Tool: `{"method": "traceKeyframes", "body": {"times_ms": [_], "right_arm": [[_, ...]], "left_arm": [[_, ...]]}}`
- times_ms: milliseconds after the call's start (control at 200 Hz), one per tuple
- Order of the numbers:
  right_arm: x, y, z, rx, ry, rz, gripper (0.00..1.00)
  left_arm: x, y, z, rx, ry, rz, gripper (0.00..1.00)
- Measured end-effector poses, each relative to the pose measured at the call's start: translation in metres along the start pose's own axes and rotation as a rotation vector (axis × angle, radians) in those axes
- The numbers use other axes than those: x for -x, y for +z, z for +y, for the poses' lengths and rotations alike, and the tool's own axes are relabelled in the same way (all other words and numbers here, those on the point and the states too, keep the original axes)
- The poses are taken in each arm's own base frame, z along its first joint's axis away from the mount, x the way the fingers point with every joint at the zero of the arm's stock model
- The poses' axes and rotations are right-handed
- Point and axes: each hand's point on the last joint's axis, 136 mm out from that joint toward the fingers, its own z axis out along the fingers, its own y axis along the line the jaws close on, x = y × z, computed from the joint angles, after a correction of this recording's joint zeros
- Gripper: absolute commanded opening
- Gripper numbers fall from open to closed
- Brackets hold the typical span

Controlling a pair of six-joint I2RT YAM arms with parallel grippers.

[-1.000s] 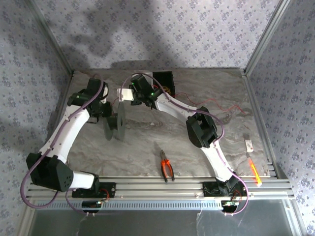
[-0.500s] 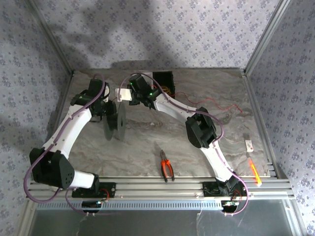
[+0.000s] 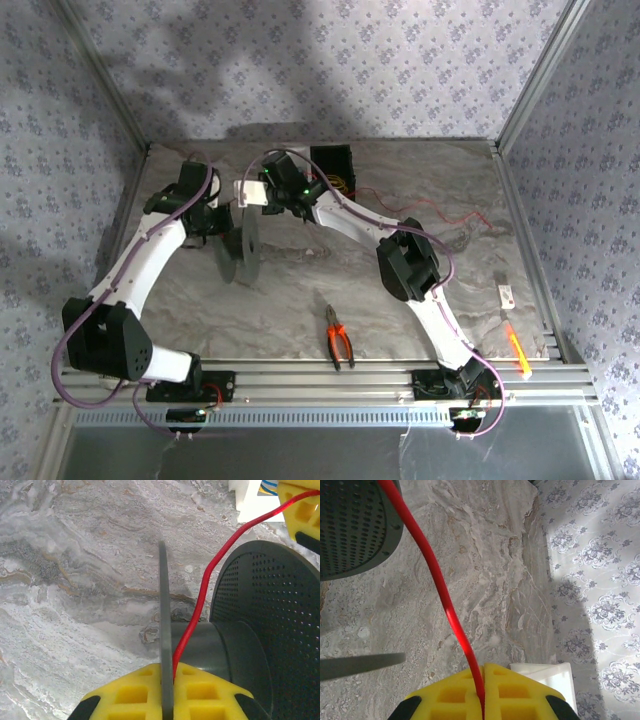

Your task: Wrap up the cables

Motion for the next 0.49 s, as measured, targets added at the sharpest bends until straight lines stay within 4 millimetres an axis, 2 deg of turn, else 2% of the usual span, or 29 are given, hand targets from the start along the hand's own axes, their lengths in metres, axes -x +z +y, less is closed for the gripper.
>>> {"method": "traceKeyframes", "body": {"times_ms": [85,220,260,335,400,495], "right_arm": [[0.000,0.000,0.001,0.003,0.007,-0.003,0.00],[0.001,-0.001,0.005,0.034,0.040,-0.019,0.47],[0.003,-0.002,0.006,0.050,0.052,-0.031,0.57],[0.007,-0.007,0.008,0.082,0.089,-0.061,0.70],[0.013,-0.017,0.006,0.103,0.118,-0.088,0.77],[0.026,-0.045,-0.009,0.101,0.158,-0.141,0.85]], "left_arm": [[0.000,0.001,0.000,0.000,0.000,0.000,0.00],[0.001,0.001,0.000,0.000,0.007,0.002,0.00],[0.001,0.001,-0.001,0.000,0.010,0.001,0.00],[0.002,0.001,0.000,0.003,0.018,-0.001,0.00],[0.002,0.000,-0.001,0.006,0.031,-0.006,0.00],[0.003,-0.005,0.000,0.013,0.056,-0.020,0.00]]}}
